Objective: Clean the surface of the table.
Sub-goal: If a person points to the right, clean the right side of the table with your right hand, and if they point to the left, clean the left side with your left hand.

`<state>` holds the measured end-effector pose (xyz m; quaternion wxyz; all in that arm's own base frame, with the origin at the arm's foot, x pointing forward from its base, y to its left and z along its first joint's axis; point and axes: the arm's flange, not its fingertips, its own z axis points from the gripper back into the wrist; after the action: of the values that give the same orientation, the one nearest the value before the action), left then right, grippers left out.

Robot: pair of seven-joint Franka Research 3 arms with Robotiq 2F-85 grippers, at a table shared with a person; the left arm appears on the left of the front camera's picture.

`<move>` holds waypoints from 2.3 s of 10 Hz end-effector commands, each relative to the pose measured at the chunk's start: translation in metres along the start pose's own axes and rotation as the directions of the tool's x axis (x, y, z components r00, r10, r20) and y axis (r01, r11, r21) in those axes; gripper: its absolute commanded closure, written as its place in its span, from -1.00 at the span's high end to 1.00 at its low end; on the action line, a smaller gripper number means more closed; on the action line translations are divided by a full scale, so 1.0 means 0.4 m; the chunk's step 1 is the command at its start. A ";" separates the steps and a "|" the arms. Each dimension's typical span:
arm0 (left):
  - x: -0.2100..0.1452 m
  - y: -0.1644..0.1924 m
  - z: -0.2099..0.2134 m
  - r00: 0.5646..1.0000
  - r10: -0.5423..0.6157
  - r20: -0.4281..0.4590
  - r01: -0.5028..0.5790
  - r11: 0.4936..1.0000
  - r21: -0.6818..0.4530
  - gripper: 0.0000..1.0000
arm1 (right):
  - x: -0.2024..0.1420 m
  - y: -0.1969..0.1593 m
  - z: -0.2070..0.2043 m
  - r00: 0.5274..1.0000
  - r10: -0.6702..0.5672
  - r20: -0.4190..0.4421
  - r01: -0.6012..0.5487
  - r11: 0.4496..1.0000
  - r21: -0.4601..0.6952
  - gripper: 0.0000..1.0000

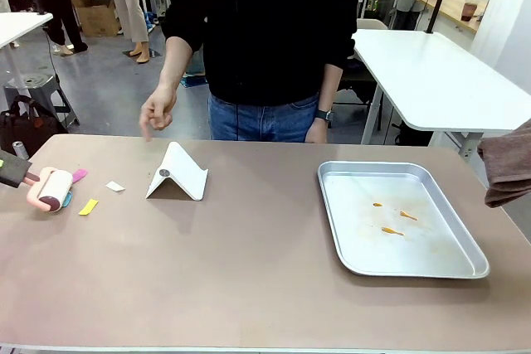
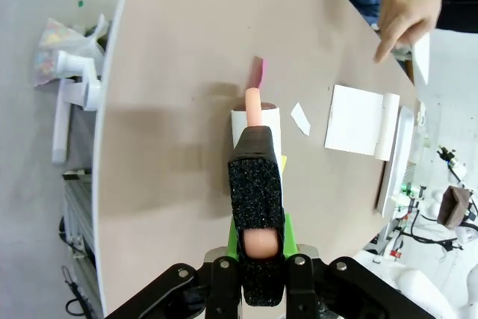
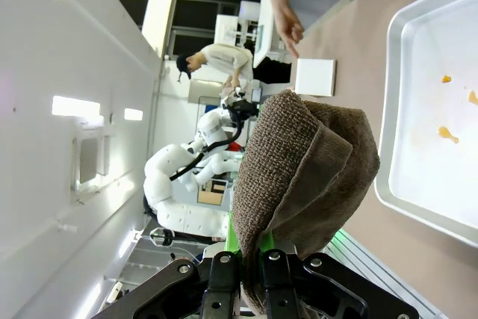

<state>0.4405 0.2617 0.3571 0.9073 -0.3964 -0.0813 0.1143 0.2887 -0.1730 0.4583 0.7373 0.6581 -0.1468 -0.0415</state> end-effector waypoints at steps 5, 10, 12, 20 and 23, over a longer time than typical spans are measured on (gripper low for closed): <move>-0.037 -0.032 -0.126 0.995 -0.092 0.023 0.090 0.993 0.070 -0.58 | -0.003 0.005 0.002 1.000 0.003 -0.003 -0.003 1.000 0.011 -0.95; -0.064 -0.113 -0.221 0.990 -0.120 -0.070 0.120 0.993 -0.003 -0.58 | -0.003 0.005 0.002 1.000 0.003 -0.003 -0.003 1.000 0.011 -0.95; -0.063 -0.154 -0.276 0.984 -0.151 -0.100 0.152 0.988 0.006 -0.58 | -0.003 0.005 0.002 1.000 0.003 -0.003 -0.003 1.000 0.011 -0.95; -0.032 -0.175 -0.137 0.979 -0.205 -0.013 0.202 0.972 -0.119 -0.58 | -0.003 0.005 0.002 1.000 0.003 -0.003 -0.003 1.000 0.011 -0.95; -0.019 -0.126 0.039 0.977 -0.170 0.132 0.184 0.978 -0.099 -0.58 | -0.003 0.005 0.002 1.000 0.003 -0.003 -0.003 1.000 0.011 -0.95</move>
<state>0.4355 0.2268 0.4020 0.8914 -0.4240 -0.1540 0.0439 0.2885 -0.1730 0.4581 0.7370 0.6585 -0.1466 -0.0416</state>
